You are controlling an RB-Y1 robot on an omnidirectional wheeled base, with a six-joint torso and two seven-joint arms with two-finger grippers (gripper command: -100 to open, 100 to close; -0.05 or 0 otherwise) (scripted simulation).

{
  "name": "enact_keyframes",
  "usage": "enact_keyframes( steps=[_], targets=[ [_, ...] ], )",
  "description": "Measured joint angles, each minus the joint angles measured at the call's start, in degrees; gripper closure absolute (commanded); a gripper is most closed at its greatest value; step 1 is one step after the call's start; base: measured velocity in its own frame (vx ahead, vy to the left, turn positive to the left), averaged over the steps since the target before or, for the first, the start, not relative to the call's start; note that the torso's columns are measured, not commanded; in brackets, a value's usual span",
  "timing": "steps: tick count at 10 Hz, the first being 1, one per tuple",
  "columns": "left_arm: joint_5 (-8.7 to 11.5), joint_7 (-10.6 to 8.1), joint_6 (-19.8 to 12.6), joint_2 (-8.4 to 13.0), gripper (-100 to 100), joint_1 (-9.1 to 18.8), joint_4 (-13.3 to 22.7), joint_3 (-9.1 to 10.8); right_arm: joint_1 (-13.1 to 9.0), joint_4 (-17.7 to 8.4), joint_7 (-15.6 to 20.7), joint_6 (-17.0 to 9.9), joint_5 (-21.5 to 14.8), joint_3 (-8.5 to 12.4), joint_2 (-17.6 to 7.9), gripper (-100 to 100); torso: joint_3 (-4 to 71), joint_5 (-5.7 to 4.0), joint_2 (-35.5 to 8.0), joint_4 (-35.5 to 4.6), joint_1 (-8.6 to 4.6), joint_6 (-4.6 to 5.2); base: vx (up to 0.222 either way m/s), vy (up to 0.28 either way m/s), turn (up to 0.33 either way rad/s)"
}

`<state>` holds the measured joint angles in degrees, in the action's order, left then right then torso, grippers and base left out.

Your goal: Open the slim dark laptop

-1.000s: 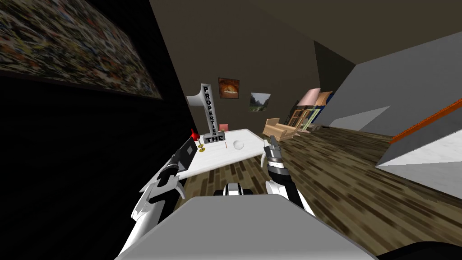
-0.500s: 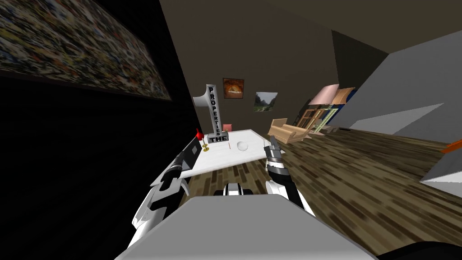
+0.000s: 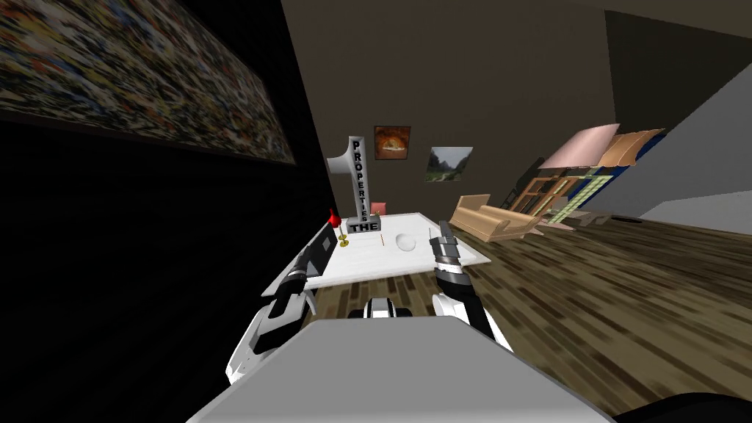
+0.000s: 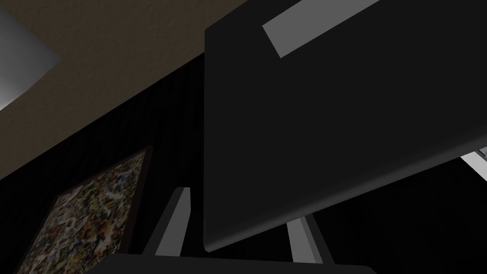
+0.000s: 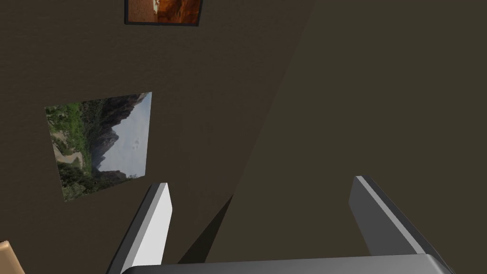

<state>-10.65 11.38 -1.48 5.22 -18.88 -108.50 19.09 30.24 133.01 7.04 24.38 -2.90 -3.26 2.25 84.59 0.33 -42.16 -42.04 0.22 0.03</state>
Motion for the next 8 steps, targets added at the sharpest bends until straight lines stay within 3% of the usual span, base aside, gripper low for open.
enact_keyframes(
  steps=[2, 3, 8],
  targets=[
    [-0.25, 1.47, 0.17, -2.60, 100, -2.60, -3.51, -2.76, 0.01, 0.00, 0.00, 0.00, 0.00, 0.00, 0.00, 0, -0.02, -0.04, -0.07, -0.01, -0.11, -0.12, 0.055, 0.032, 0.127],
    [-0.25, 1.65, 0.38, -2.71, 100, -2.73, -3.78, -2.97, -0.01, 0.00, 0.00, 0.00, 0.00, 0.00, 0.00, 0, -0.03, -0.13, -0.10, -0.11, -0.09, -0.03, 0.017, 0.093, -0.022],
    [4.31, -2.82, -6.12, -4.40, 100, -1.06, -6.13, -4.37, -0.01, 0.00, 0.00, 0.00, 0.00, 0.01, -0.01, 0, -0.05, -0.03, -0.11, -0.06, 0.33, -0.32, 0.002, 0.141, -0.022]
  ],
)
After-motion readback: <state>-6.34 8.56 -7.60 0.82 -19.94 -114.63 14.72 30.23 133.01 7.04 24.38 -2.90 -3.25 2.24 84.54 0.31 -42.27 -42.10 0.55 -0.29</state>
